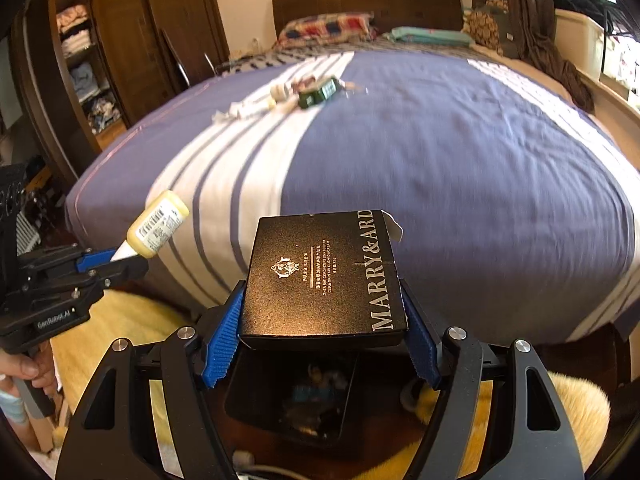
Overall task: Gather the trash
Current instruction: 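Lower both tools to the bin and release the box and yellow bottle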
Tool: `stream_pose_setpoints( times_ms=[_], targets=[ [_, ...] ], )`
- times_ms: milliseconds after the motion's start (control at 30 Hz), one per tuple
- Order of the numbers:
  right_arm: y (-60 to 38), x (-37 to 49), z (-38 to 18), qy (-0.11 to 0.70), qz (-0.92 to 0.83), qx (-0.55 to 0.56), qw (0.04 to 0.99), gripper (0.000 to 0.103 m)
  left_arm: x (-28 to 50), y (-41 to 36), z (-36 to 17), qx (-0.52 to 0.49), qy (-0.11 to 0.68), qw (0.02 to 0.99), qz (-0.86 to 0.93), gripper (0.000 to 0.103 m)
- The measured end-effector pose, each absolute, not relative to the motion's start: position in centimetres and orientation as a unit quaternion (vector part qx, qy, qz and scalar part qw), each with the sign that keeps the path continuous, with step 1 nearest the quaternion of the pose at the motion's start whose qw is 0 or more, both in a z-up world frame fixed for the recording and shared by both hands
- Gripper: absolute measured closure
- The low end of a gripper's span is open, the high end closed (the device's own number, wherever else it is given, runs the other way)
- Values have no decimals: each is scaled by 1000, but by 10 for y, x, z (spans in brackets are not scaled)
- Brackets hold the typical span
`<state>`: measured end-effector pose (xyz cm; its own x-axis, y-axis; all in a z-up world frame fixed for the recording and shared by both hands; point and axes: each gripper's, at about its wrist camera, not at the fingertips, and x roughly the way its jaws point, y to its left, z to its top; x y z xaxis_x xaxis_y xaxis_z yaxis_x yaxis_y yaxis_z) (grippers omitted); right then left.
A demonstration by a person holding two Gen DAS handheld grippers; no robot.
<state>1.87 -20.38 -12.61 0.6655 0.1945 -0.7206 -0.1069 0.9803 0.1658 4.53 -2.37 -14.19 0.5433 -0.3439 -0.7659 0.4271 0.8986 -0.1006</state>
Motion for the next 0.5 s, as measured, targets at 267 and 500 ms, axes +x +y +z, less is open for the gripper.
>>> stream_pose_setpoints(
  times_ms=[267,500],
  targets=[
    [-190,12,-170,452,94,51,885,31,37,-29,-196,54,486,843,-223,81],
    [-185,17,-211,503,94,54,857,31,45,-31,-247,55,541,811,-216,82]
  ],
)
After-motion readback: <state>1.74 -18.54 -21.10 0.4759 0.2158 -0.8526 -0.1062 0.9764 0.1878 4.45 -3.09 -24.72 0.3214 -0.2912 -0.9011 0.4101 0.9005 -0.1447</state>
